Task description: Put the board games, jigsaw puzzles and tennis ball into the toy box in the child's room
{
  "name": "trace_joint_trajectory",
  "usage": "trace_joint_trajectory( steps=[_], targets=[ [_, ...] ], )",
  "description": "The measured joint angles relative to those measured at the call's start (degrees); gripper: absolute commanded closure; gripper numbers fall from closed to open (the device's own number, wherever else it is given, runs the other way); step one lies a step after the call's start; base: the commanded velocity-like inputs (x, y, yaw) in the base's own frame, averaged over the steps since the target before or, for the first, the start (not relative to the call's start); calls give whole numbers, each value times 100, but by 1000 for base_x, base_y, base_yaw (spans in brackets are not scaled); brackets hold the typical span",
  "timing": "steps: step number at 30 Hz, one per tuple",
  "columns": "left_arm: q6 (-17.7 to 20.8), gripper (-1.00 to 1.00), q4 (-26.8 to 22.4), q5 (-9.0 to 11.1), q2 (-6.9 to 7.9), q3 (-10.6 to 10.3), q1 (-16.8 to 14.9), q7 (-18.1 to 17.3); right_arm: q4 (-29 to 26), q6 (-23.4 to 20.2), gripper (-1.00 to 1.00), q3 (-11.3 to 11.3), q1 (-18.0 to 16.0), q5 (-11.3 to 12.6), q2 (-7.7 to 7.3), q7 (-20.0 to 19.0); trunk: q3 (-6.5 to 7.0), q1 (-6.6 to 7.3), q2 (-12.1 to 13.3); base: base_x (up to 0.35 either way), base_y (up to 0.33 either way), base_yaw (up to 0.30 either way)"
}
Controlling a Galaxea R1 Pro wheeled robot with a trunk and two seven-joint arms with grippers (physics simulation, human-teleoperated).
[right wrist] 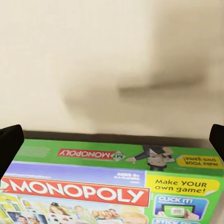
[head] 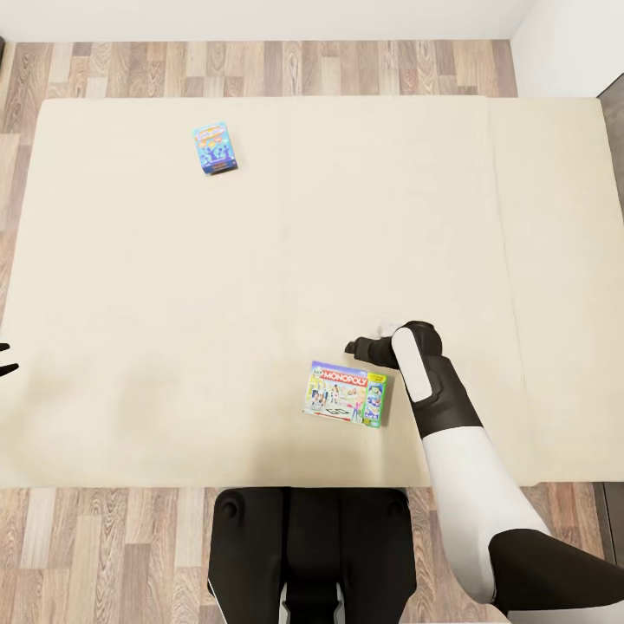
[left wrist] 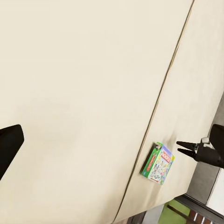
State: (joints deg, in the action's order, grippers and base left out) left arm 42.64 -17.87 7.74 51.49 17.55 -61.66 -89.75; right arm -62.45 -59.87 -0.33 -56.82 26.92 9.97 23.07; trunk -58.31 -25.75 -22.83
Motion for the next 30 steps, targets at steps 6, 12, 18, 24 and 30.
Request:
trace_joint_trajectory(
  steps=[6,12,18,24,30],
  targets=[
    [0,-100,3,0,0,0,0,0,0,0,-100,1,-2,0,0,0,0,0,0,0,0,0],
    [0,-100,7,0,0,0,0,0,0,0,-100,1,1,4,0,0,0,0,0,0,0,0],
    [-4,-100,8,0,0,0,0,0,0,0,-100,1,6,1,0,0,0,0,0,0,0,0],
    [-8,-100,8,0,0,0,0,0,0,0,-100,1,7,0,0,0,0,0,0,0,0,0],
    [-9,-100,5,0,-2,0,0,0,0,0,-100,1,14,0,0,0,0,0,0,0,0,0]
  ],
)
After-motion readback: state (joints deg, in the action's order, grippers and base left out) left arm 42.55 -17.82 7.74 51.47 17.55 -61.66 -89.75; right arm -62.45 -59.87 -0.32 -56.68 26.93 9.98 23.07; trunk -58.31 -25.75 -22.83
